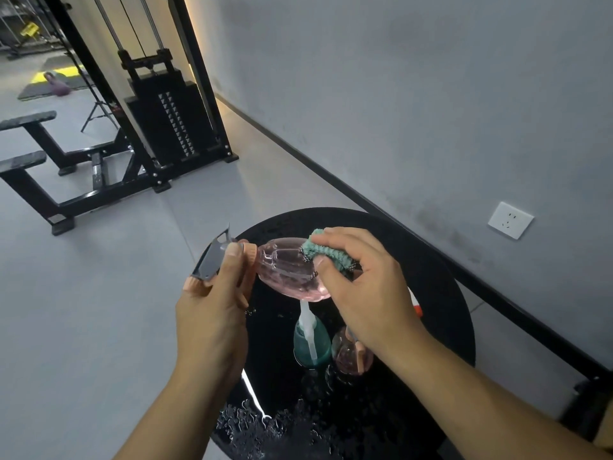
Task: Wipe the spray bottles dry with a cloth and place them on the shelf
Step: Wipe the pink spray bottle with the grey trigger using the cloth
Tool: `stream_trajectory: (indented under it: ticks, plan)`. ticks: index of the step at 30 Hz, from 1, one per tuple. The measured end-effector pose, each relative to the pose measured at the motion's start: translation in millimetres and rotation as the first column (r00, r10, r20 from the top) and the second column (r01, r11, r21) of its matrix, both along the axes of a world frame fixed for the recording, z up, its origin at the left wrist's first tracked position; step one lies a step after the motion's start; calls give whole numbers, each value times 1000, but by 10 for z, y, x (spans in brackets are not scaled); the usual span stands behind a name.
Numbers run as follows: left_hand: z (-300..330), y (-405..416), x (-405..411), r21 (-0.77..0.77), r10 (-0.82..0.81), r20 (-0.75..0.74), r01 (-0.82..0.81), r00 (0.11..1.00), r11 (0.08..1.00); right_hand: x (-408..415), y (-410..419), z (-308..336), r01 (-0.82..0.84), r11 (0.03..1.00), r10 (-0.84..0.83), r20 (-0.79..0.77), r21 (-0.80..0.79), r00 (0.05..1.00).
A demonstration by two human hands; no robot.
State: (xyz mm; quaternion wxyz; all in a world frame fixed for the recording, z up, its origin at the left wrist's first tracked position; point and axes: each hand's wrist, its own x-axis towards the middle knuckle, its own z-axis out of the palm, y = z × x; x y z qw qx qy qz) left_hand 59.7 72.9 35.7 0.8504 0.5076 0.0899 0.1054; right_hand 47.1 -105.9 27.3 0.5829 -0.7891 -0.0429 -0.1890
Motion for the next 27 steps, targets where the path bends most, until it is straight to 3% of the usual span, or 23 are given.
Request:
stream_trajectory:
  ticks: [2, 7, 13, 21, 27]
  plan:
    - [-19, -7, 6, -49, -25, -13, 24, 1000, 999, -7, 25, -13, -9, 1000, 9, 7, -5, 1000]
    - [-37, 31, 19, 1, -99, -127, 100, 987, 995, -53, 92, -31, -39, 998, 39, 7, -40, 999]
    - [-55, 75, 20, 20, -88, -123, 91, 989, 996, -91, 125, -26, -70, 991, 70, -6, -114, 998]
    - [-79, 136, 66, -83, -146, -152, 135, 978, 987, -75, 100, 15, -36, 999, 36, -29, 0, 999]
    - [-51, 150, 69, -17, -127, -172, 126, 977, 992, -87, 94, -19, -44, 997, 43, -18, -60, 999]
